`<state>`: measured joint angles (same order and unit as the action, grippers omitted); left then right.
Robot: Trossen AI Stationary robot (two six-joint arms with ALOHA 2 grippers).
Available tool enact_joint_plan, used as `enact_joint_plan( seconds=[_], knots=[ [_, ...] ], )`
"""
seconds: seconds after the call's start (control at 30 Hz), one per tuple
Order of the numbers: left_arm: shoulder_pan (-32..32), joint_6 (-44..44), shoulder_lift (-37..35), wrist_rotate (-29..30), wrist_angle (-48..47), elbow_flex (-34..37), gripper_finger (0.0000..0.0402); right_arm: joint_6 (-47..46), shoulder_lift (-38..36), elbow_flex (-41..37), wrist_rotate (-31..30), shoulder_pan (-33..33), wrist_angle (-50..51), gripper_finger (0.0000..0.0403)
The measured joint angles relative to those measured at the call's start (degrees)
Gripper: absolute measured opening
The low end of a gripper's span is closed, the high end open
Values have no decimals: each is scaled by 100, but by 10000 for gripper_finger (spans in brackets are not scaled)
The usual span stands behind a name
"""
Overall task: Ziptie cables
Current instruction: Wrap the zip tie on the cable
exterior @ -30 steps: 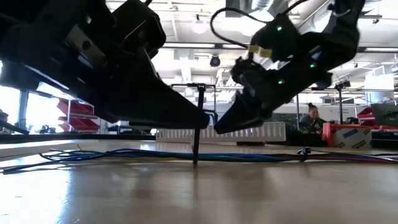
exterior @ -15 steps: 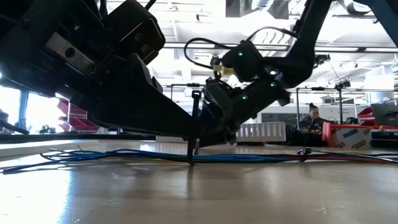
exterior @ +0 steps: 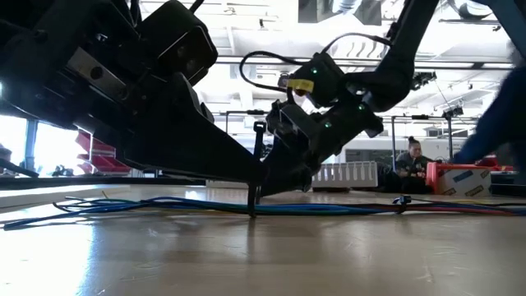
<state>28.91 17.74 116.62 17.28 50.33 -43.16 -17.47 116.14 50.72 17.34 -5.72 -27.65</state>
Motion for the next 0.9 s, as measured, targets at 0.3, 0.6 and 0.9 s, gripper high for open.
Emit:
enact_joint_plan(
  seconds=[0.3,0.6,0.9],
  knots=[
    [0,-28,0,33,7,0,0,206,8,-13,-621,406,-123,135],
    [4,-16,0,75,7,0,0,508,11,-13,-1363,635,-108,42],
    [291,159,-15,984,101,0,0,1291,11,-13,-3015,1389,-111,1]
  ],
)
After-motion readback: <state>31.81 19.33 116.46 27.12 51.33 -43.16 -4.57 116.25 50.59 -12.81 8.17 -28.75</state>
